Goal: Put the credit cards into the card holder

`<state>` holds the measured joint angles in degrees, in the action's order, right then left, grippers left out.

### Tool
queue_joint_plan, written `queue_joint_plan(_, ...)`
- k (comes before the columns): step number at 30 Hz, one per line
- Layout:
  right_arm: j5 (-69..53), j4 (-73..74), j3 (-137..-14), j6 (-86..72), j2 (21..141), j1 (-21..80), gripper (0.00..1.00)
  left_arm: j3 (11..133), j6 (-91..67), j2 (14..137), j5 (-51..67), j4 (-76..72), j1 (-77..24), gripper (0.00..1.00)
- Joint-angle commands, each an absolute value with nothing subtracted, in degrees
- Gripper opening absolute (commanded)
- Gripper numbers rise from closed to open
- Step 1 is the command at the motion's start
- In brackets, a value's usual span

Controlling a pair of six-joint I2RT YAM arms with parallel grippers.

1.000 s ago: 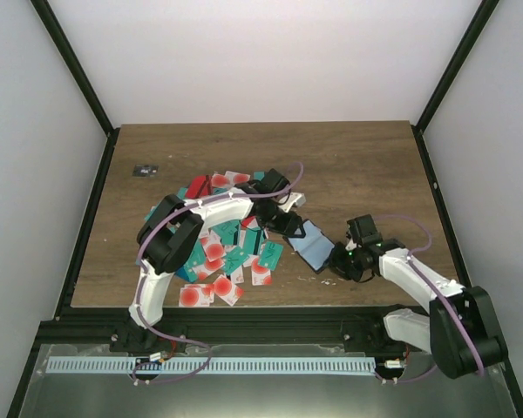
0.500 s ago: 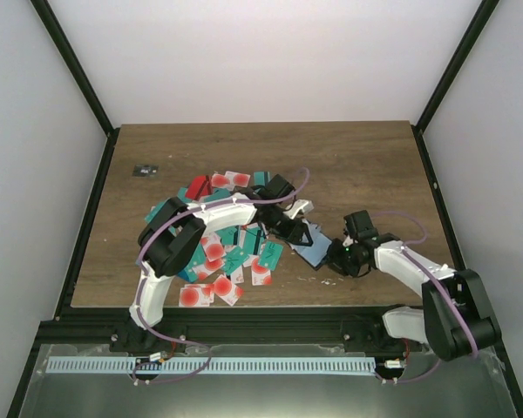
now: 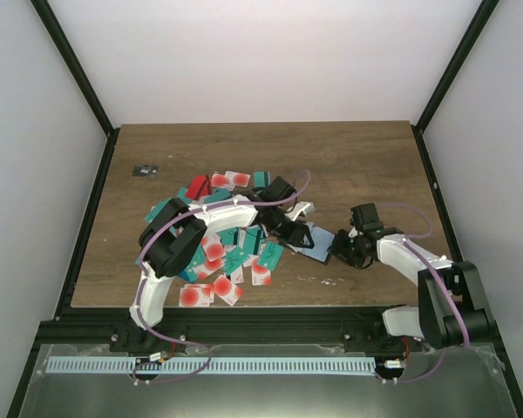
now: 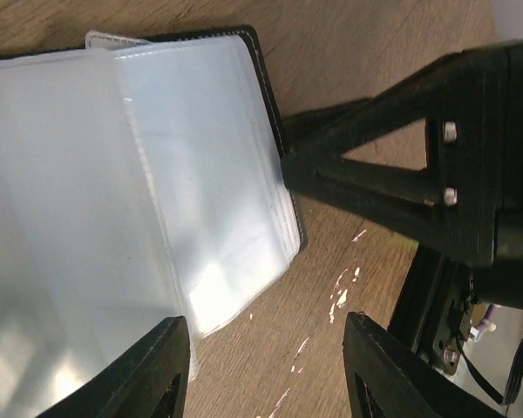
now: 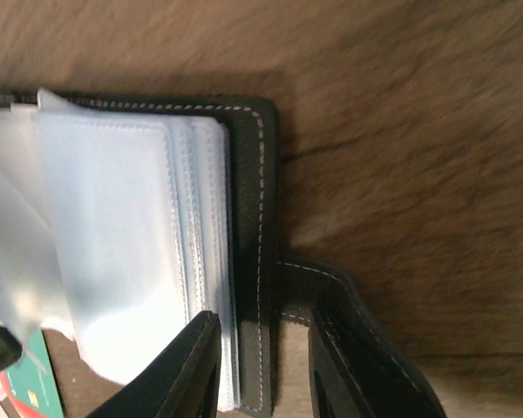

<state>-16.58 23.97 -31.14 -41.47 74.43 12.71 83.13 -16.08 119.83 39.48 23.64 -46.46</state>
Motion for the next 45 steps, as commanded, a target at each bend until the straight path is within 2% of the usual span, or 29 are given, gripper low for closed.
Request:
queue_joint_plan(1, -14.5, 22.4, -32.7, -37.6, 75.9, 8.7, 0.31, 83.1, -16.0, 121.4, 40.5, 21.9, -46.8, 0.50)
queue_joint_plan(6, -18.0, 24.9, -36.2, -33.1, 75.0, 6.9, 0.31, 84.4, -18.1, 119.8, 43.0, 21.0, -46.3, 0.49)
queue_joint_plan(14, -27.1, 29.7, -37.7, -30.8, 68.8, 7.0, 0.33, 81.2, -18.3, 112.8, 34.7, 24.4, -39.9, 0.50)
queue_joint_plan(24, -41.5, 18.9, -30.4, -37.0, 65.1, 7.3, 0.35, 79.9, -14.7, 113.5, 29.6, 29.1, -39.3, 0.49)
queue_joint_plan(34, -40.9, 16.9, -32.7, -38.2, 68.7, 11.9, 0.34, 81.1, -14.3, 113.6, 26.6, 32.0, -40.2, 0.45)
queue_joint_plan(40, -37.3, 21.0, -36.2, -36.6, 67.4, 16.9, 0.35, 77.9, -13.8, 107.3, 18.0, 36.0, -40.3, 0.46)
queue_joint_plan(45, -35.9, 20.1, -34.5, -39.6, 63.9, 22.7, 0.36, 71.3, -13.4, 100.4, 13.4, 38.8, -40.4, 0.47)
